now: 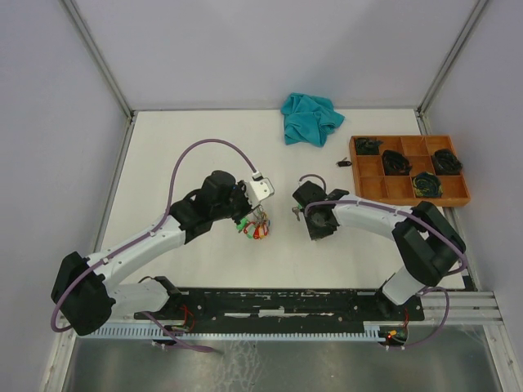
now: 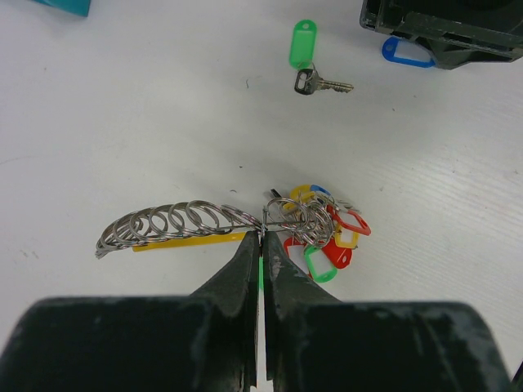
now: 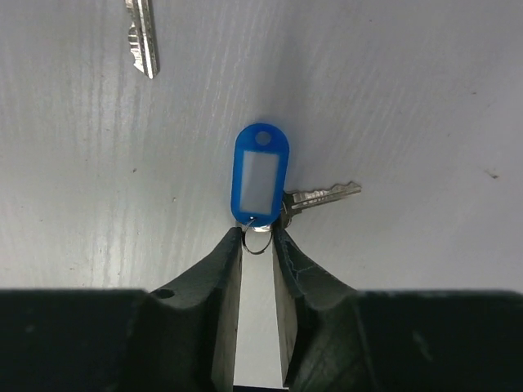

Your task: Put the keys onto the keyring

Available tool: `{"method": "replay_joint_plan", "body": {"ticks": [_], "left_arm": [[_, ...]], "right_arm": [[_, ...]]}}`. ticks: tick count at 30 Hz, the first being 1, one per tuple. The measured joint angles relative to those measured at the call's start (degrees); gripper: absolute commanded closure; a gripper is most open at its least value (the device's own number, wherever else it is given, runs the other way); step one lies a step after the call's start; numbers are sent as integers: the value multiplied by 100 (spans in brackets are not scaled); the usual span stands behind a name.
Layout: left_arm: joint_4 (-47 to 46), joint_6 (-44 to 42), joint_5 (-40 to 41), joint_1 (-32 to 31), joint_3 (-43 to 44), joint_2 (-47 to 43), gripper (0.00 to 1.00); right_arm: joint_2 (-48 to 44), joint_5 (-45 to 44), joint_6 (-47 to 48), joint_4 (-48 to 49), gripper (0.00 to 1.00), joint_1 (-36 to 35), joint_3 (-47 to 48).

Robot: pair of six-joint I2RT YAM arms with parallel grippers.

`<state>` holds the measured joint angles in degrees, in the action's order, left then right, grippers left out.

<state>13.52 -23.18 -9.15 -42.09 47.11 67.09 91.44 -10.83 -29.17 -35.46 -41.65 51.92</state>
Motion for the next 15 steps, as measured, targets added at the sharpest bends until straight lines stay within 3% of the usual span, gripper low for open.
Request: {"method": "replay_joint_plan", "body": {"ticks": [10,15], "left_arm": [[9,0,-2,0,0,0,97],[9,0,-2,0,0,0,97]], "right_arm": [[50,-280,-2,-81,98,0,39],[-72,-409,-251,-306,100,111,79]]}}
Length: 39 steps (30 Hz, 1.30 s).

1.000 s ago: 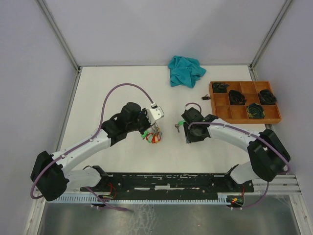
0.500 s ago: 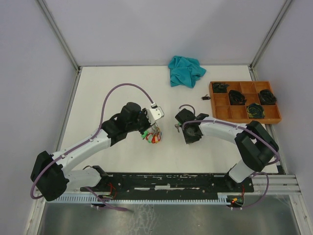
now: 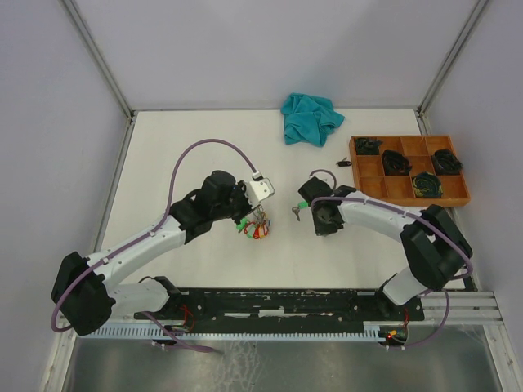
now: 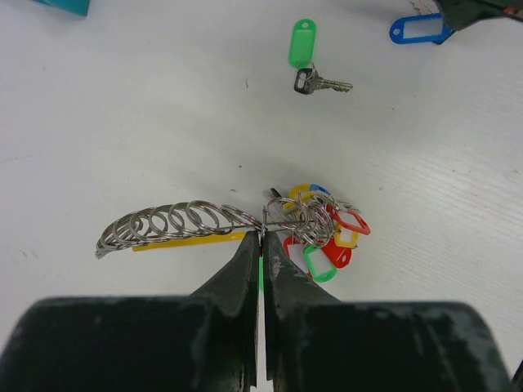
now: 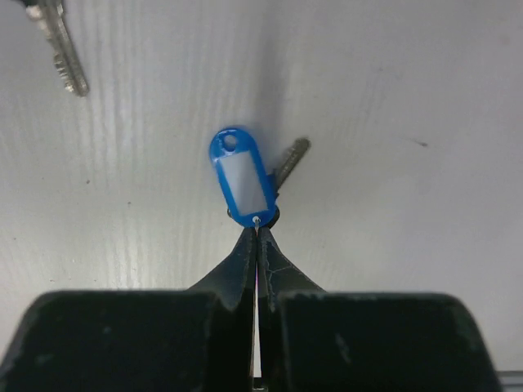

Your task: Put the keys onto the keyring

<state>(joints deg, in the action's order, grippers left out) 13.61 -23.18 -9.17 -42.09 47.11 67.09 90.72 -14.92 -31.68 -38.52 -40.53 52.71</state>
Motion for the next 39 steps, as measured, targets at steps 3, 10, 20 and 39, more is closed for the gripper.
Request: {"method": "replay_joint_plan", "body": {"ticks": [3,10,20,39], "left_arm": [[2,0,-2,2,0,0,97],[2,0,-13,2,0,-11,97],[4,0,-39,0,0,-44,97],[4,2,-42,2,0,-83,97]], "right_arm": [[-289,-20,-319,-234,100,339,0],[-1145,-208,-1257,-931,100,1032,70],[-1405,234,-2903,-352,100,780,-730],[175,586,-4363,1185,51,76,-26]]}}
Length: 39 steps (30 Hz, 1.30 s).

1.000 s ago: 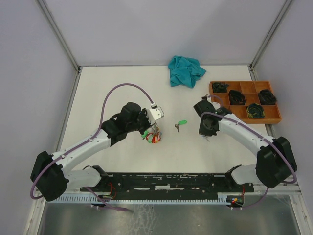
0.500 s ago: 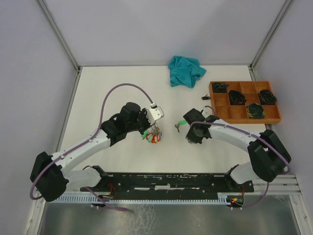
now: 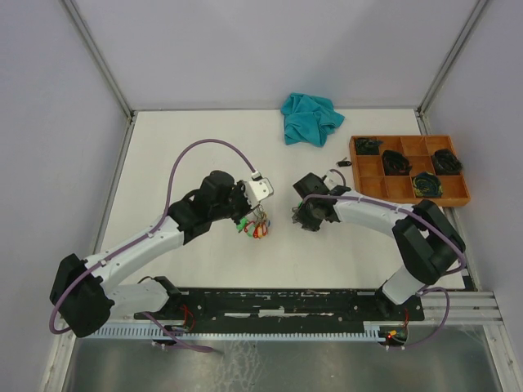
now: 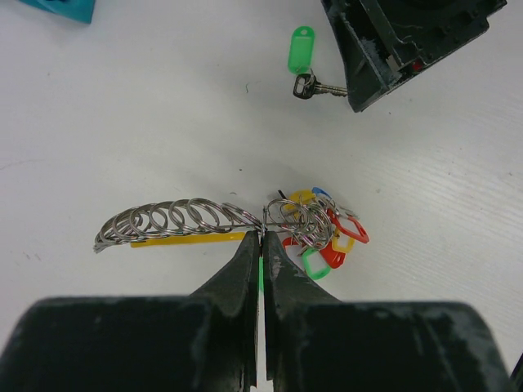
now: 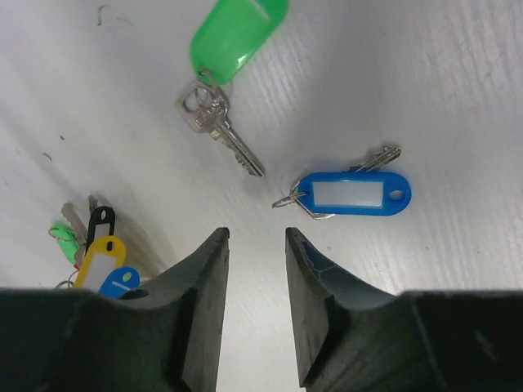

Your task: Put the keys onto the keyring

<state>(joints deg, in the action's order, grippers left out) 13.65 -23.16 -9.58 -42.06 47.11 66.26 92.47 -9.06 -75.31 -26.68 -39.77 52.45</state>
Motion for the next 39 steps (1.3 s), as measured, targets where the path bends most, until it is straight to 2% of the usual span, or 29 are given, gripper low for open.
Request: {"method": "replay_joint_plan", "body": {"ticks": [4,9,14,21,29,39], "left_arm": [[0,0,0,0,0,-17,97],[0,0,0,0,0,-66,97],[0,0,2,0,0,-111,97],[0,0,2,0,0,-118,97],[0,0,2,0,0,-118,97],[0,0,0,0,0,-118,97]], "right_arm": [[-129,13,841,-240,40,0,199],[-367,229,2262,-575,37,120,391],[-374,800,3644,-544,34,706,444],[-188,1611,4793,-114,27,1215,417],[315,2256,5252,313,25,1257,173],[-170,2811,4868,789,27,1220,-531]]}}
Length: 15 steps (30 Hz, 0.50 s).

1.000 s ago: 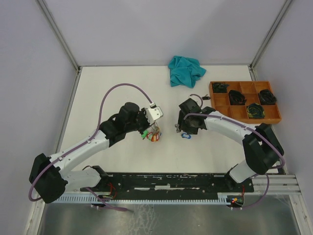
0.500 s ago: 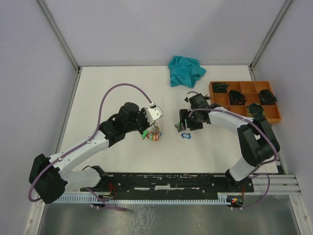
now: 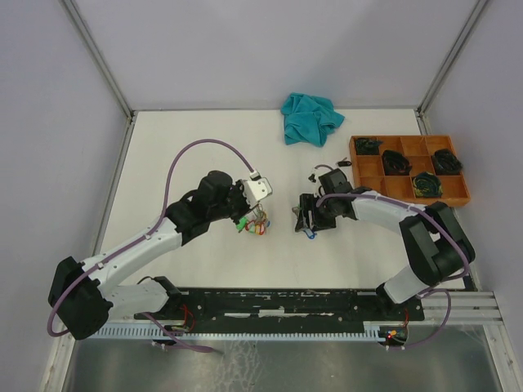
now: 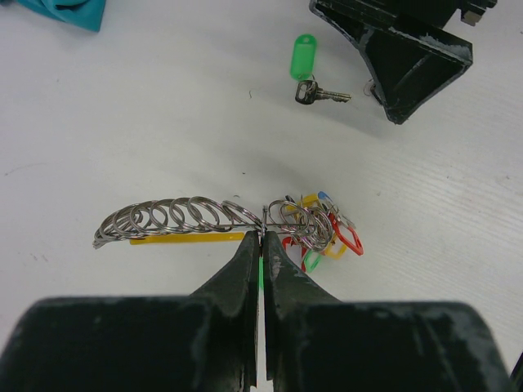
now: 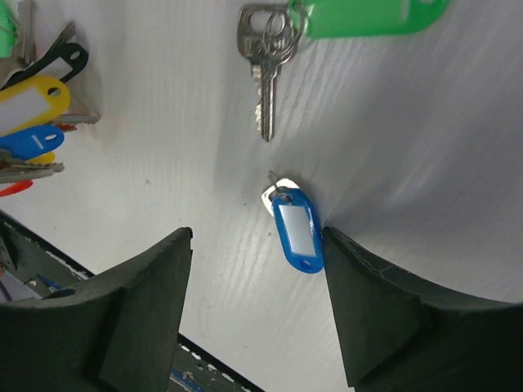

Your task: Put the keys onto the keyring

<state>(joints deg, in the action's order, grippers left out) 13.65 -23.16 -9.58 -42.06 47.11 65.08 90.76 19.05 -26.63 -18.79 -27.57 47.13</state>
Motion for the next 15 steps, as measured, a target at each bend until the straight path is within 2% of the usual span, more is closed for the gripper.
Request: {"method": "replay_joint_plan", "body": {"ticks": [7,15], "left_arm": [[0,0,-2,0,0,0,97],[0,0,-2,0,0,0,97]], "right_arm": [[-179,46,-343,-22,32,-476,-205],[-955,-1097,-501,-304,52,-553,-205]]}}
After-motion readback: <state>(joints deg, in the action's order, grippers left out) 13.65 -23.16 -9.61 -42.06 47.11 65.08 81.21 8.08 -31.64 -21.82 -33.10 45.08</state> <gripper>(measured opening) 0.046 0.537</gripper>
